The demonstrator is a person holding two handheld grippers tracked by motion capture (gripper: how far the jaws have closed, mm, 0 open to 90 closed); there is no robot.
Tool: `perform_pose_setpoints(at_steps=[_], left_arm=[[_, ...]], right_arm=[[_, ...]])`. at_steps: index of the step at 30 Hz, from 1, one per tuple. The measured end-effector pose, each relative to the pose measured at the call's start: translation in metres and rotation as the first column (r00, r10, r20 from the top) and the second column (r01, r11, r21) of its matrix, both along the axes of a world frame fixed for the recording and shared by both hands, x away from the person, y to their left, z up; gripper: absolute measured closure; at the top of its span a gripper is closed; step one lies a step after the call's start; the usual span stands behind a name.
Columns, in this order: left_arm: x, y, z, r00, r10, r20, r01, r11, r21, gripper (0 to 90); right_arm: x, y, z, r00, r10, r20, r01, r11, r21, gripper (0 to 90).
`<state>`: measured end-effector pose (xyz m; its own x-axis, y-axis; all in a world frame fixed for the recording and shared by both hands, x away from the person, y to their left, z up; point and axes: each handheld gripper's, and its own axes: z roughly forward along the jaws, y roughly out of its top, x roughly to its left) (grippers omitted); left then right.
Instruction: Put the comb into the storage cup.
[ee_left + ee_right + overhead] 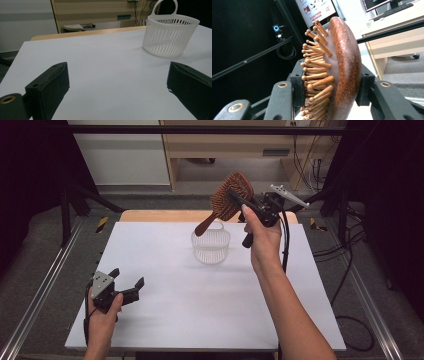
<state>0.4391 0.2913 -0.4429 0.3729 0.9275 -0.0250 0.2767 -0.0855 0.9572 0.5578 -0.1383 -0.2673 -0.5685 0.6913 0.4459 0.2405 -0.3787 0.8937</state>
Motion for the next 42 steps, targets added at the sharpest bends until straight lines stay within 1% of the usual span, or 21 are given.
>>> perform_pose_setpoints(at_steps=[9,16,22,25,27,31,42], left_arm=[[0.000,0.000,0.000,1.0000,0.003,0.001,-0.003,1.0000,-0.001,4.4],[0.000,0.000,0.000,1.0000,-0.001,0.000,0.001,1.0000,0.002,4.4],[0.000,0.001,0.000,1.0000,0.005,0.002,-0.005,1.0000,-0.001,4.4],[0.000,0.001,0.000,1.0000,0.002,0.003,-0.002,1.0000,0.000,4.4],[0.000,0.001,0.000,1.0000,-0.001,0.003,0.001,1.0000,0.002,4.3],[0.001,0.001,0.000,1.0000,0.001,0.004,-0.001,1.0000,-0.002,4.0],[0.001,0.001,-0.001,1.0000,-0.006,0.002,0.006,0.9999,-0.009,3.6]], right_arm=[[0.000,-0.003,0.004,0.9999,-0.011,0.008,0.011,1.000,0.000,53.8],[0.000,-0.006,0.003,0.9997,-0.022,0.011,0.022,1.000,-0.007,53.7],[0.002,-0.006,0.000,0.9998,-0.017,0.009,0.017,1.000,-0.011,53.5],[0.005,-0.006,-0.004,0.9996,-0.027,0.003,0.027,0.999,-0.027,53.5],[0.007,-0.007,-0.008,0.9995,-0.032,-0.006,0.032,0.999,-0.027,53.5],[0.011,-0.006,-0.019,0.9988,-0.046,-0.017,0.045,0.998,-0.051,53.4],[0.025,0.001,-0.045,0.9965,-0.066,-0.051,0.063,0.996,-0.058,53.3]])
